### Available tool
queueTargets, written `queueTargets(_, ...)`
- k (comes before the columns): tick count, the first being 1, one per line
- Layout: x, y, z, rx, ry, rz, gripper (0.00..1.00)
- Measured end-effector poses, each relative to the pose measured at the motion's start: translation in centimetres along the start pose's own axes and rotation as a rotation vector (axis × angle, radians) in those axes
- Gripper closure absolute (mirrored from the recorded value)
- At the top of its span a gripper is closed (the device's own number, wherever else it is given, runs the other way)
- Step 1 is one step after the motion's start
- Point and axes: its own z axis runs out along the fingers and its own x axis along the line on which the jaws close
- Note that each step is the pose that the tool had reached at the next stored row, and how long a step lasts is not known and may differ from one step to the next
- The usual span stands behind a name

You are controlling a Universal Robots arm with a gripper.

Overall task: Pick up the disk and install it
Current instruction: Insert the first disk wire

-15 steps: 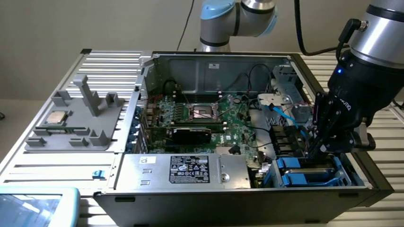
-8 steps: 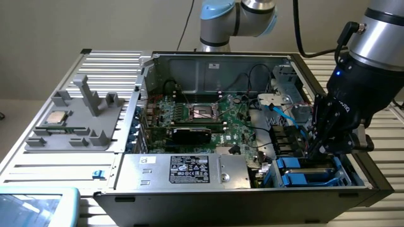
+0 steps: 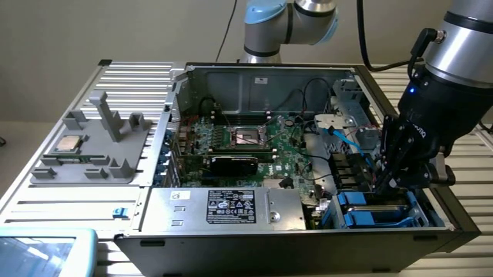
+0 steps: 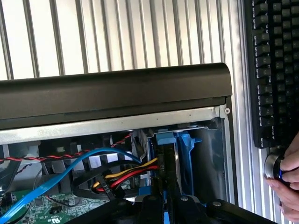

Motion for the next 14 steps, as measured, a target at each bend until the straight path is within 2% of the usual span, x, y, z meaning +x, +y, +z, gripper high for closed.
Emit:
queueTargets(10, 0.00, 0.00, -0.02, -0.0002, 0.0000, -0.001, 0.84)
queueTargets(14, -0.10, -0.03, -0.65, -0.0002, -0.0007, -0.001, 0.84)
